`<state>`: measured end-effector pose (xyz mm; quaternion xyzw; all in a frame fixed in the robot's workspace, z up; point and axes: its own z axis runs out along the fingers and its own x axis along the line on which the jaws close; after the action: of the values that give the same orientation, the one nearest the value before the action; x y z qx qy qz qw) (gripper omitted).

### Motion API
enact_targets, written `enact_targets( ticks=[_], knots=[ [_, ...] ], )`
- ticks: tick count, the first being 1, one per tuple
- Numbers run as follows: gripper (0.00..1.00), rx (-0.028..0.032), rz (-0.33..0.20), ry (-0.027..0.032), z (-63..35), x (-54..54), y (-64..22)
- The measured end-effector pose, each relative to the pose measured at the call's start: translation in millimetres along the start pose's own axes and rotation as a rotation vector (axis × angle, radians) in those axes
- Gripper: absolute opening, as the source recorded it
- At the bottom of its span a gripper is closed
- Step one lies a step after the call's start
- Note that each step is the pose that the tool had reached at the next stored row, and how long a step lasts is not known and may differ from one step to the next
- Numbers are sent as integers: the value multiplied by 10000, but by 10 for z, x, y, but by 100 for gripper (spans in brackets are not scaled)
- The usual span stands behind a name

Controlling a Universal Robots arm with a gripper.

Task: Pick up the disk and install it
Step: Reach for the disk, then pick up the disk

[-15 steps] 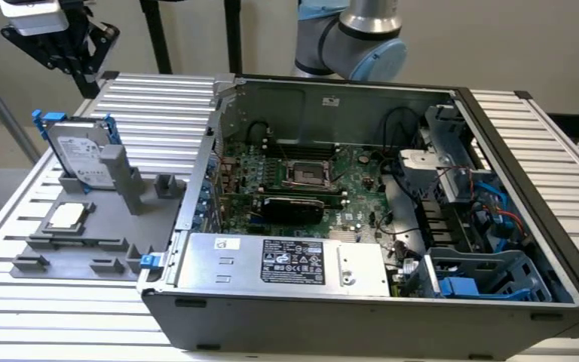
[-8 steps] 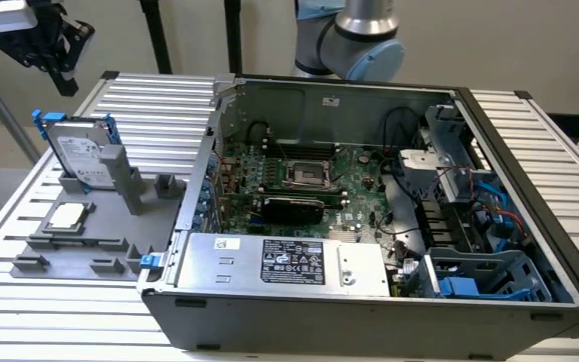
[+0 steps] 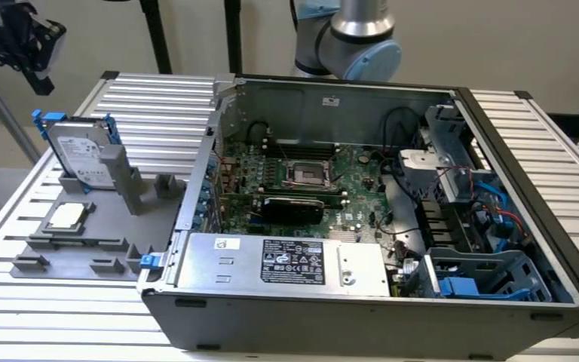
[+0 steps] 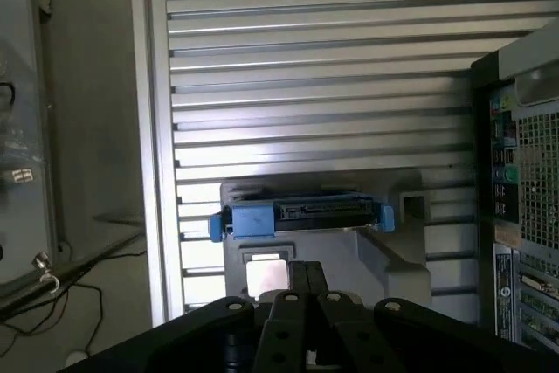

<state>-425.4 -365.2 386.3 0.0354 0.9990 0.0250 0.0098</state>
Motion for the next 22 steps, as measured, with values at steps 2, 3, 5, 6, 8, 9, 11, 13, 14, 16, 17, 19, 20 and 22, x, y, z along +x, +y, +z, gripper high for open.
enact_targets(
  ticks=[2,3,5,6,8,9,11,13,14,16,17,19,20,22],
  knots=[
    [11,-2,-1,0,9,91,8],
    [11,-4,1,0,13,138,17],
    [11,-9,1,1,18,205,42],
    [11,-11,0,0,20,223,61],
    [11,-11,0,1,23,239,106],
    [11,-11,-1,1,25,244,130],
    [11,-11,-3,4,28,251,174],
    [11,-11,-6,6,30,258,216],
    [11,-11,-11,8,31,261,234],
    [11,-8,-20,36,33,264,265],
    [11,-7,-23,71,35,264,268],
    [11,-6,-23,77,36,264,268],
    [11,-6,-23,78,36,264,268],
    [11,-6,-23,79,35,264,268]
  ],
)
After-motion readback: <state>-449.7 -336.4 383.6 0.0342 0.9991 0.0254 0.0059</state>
